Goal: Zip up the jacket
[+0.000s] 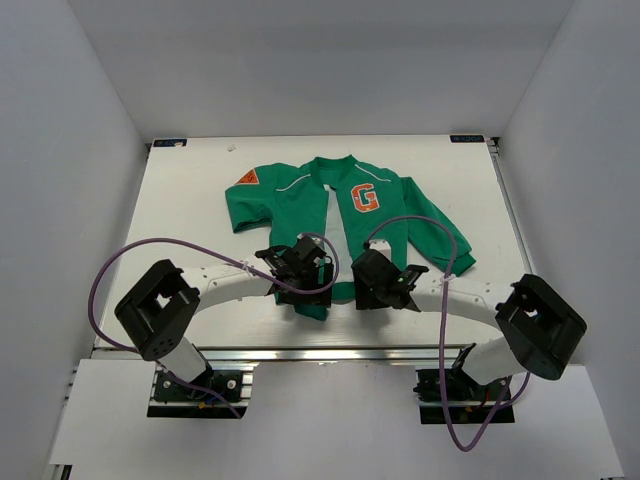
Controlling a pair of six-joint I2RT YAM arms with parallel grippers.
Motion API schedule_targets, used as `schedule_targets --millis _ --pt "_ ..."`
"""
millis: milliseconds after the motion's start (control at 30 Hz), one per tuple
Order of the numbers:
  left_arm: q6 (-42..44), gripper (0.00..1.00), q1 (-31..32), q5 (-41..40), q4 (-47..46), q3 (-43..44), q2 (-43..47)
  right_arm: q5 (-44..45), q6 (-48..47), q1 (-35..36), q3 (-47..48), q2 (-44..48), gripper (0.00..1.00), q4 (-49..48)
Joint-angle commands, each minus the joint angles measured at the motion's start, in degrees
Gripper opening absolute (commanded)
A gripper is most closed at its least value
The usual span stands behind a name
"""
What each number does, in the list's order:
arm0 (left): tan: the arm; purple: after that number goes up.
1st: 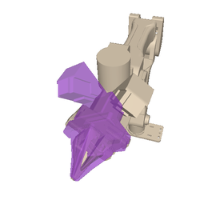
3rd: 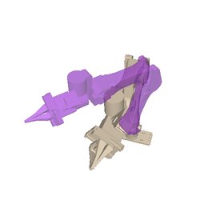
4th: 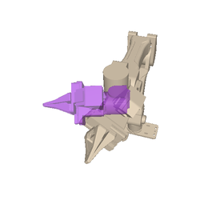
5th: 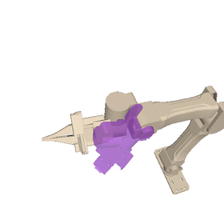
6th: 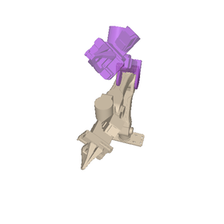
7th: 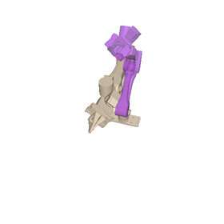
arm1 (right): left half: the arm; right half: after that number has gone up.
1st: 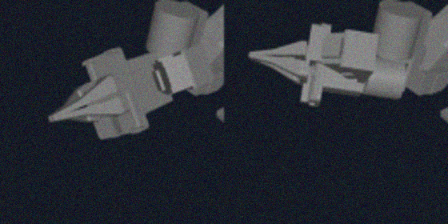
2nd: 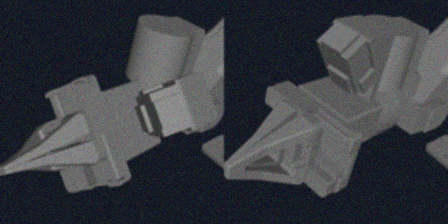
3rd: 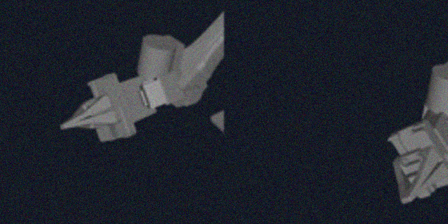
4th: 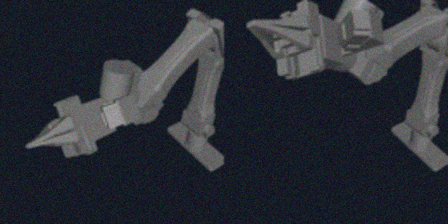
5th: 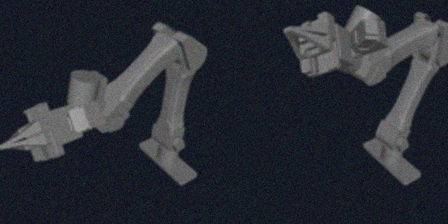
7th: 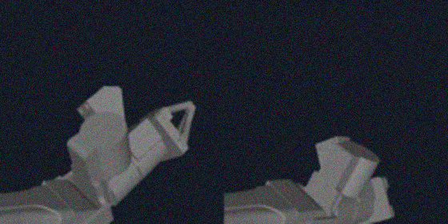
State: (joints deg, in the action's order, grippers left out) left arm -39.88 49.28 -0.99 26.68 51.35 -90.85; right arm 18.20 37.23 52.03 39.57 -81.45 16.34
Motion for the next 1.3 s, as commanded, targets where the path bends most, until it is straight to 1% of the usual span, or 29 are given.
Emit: schedule_targets --millis 0,167,233,300,400,467,600,667,700,867,1067,1200,1267 --pt "0.06 0.93 -0.41 -0.41 0.13 -1.26 1.82 -3.87 2.40 -0.79 -1.34 0.76 0.58 3.35" --pt "-0.02 0.93 -0.32 -0.24 0.31 -1.34 1.82 -2.90 4.42 -1.23 -1.34 1.03 0.56 4.31" --pt "-0.02 0.93 -0.41 -0.15 0.31 -1.43 1.82 -2.47 4.86 -1.40 -1.08 0.59 0.53 5.37" --pt "-0.02 0.93 -0.41 -0.06 0.22 -1.52 1.90 -2.02 5.39 -1.32 -0.73 -0.64 0.47 6.24" --pt "-0.11 0.93 -0.32 0.03 0.22 -1.69 1.90 -0.80 6.36 -1.32 -0.11 -2.22 0.43 7.57" --pt "-0.20 0.93 -0.41 0.03 0.22 -1.69 1.90 -0.53 6.80 -1.32 -0.11 -2.49 0.37 7.83" --pt "-0.20 0.93 -0.41 0.29 0.04 -1.61 1.73 -1.49 5.49 -1.32 -0.11 -1.87 0.49 6.96" --pt "-0.20 0.93 -0.32 0.29 0.04 -1.52 1.55 -2.11 5.22 -1.32 -0.20 -1.26 0.53 6.52" --pt "-0.20 0.93 -0.32 0.38 0.04 -1.52 1.55 -2.29 5.22 -1.40 -0.28 -0.91 0.56 6.51" --pt "-0.20 0.93 -0.32 0.56 0.13 -1.61 1.46 -3.34 5.31 -1.40 -0.64 1.90 0.57 5.90" --pt "-0.11 0.93 -0.32 0.73 0.22 -1.43 1.46 -5.19 6.62 -2.98 -1.43 4.19 0.56 5.46" --pt "-0.11 0.93 -0.32 0.82 0.31 -1.34 1.55 -4.66 7.41 -3.43 -1.60 4.11 0.55 5.63" --pt "-0.11 0.93 -0.32 0.82 0.39 -1.26 1.64 -4.49 7.50 -3.43 -1.52 3.49 0.52 5.81"
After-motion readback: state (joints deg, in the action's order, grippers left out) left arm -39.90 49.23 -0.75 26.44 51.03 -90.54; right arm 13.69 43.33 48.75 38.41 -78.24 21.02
